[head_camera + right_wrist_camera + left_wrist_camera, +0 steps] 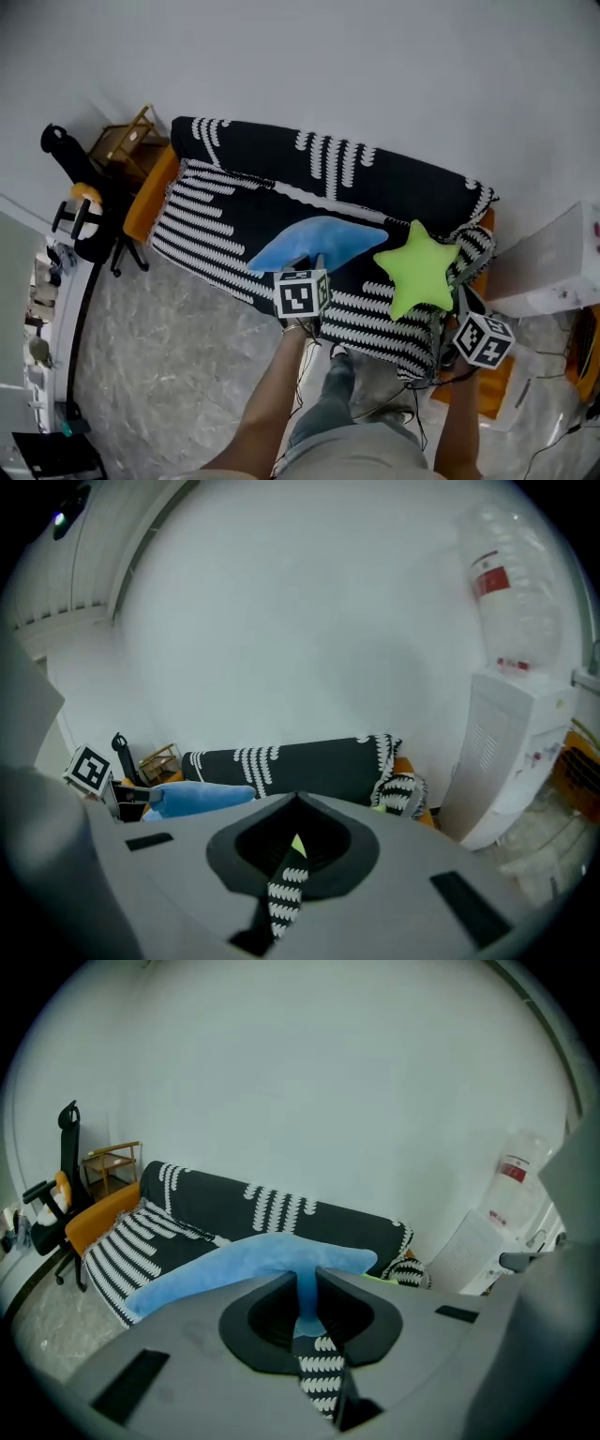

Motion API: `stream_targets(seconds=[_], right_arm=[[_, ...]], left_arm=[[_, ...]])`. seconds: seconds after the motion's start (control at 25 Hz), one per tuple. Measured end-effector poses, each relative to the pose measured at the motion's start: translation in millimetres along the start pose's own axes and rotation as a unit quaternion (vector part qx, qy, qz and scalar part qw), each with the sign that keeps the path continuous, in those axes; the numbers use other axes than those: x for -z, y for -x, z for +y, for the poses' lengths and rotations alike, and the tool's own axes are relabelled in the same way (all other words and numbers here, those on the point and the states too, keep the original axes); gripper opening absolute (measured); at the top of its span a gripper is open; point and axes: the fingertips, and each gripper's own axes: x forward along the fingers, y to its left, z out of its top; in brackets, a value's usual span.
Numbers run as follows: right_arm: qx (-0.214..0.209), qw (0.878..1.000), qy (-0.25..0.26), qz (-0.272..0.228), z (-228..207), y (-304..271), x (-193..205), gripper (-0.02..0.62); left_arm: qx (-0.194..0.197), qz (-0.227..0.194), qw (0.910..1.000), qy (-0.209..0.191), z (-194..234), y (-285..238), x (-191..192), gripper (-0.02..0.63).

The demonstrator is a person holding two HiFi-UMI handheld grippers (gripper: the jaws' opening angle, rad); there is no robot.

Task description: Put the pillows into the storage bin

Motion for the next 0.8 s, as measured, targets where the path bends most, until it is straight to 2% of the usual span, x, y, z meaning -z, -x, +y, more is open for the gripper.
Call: stream_targets(seconds=[0.44,0.8], right_arm=[[0.083,0.99,-0.086,-0.072,-112,129,4,0.002],[0.153,0.967,-0.169,-0.114,-205,238,55,0.002]], left_arm=[[0.078,-0.003,0.9957,-0.05,-152,20,2,0.043],[0.151,0.005,0.9805,-0.126,-289,45,26,0.044]])
